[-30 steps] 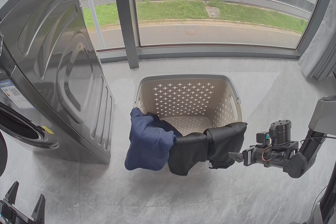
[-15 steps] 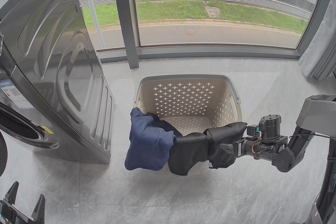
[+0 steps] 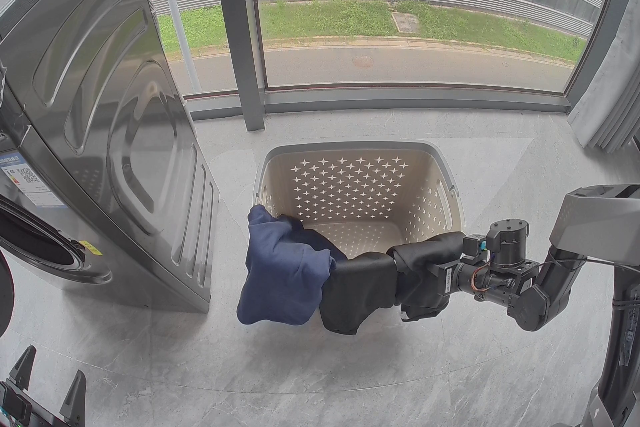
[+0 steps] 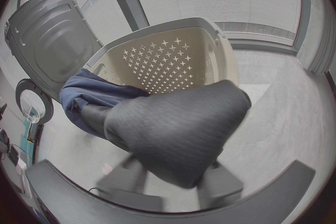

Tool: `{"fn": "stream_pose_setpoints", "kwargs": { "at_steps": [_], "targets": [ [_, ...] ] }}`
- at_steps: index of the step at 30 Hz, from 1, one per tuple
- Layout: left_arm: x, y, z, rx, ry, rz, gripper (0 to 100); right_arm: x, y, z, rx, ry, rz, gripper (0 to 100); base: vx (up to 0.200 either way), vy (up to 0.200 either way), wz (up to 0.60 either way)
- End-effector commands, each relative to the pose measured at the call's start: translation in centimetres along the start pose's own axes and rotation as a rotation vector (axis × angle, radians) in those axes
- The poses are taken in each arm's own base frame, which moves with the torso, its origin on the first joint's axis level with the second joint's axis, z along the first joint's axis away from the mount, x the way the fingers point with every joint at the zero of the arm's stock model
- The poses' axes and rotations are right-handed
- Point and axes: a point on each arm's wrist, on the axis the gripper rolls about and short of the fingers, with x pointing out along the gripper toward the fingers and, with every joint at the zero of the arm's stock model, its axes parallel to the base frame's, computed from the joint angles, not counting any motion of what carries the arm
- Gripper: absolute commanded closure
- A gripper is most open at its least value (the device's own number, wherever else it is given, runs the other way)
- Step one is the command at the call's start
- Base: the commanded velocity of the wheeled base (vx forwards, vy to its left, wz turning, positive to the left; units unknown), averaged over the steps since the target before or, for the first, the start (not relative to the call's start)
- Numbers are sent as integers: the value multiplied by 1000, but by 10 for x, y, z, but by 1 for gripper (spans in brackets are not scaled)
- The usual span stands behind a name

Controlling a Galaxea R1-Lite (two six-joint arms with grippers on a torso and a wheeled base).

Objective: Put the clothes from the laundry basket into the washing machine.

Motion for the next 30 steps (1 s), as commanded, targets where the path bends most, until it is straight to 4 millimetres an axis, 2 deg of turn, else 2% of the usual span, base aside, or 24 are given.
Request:
{"fn": "stream_pose_setpoints", "kwargs": {
  "at_steps": [1,8,9,11,12,15,17,18,19,21,22,25,30],
  "targets": [
    [0,0,-4,-1,4,2,0,-3,4,-5,-2,18,11,100,0,0,0],
    [0,0,-4,-1,4,2,0,-31,21,0,-23,-14,54,100,0,0,0],
    [0,0,-4,-1,4,2,0,-45,27,7,-31,-39,69,100,0,0,0],
    [0,0,-4,-1,4,2,0,-50,29,9,-34,-48,75,100,0,0,0],
    [0,0,-4,-1,4,2,0,-69,37,17,-42,-79,93,100,0,0,0],
    [0,0,-4,-1,4,0,0,-93,45,27,-49,-125,119,100,0,0,0],
    [0,0,-4,-1,4,2,0,-108,49,33,-53,-158,133,100,0,0,0],
    [0,0,-4,-1,4,2,0,-109,49,34,-54,-161,133,100,0,0,0],
    [0,0,-4,-1,4,2,0,-122,51,38,-57,-195,135,100,0,0,0],
    [0,0,-4,-1,4,0,0,-128,52,40,-58,-211,134,100,0,0,0],
    [0,0,-4,-1,4,2,0,-143,56,48,-66,-272,154,100,0,0,0],
    [0,0,-4,1,4,2,0,-166,64,59,-77,-348,193,100,0,0,0],
    [0,0,-4,1,4,2,0,-190,77,70,-102,-426,251,100,0,0,0]
  ]
}}
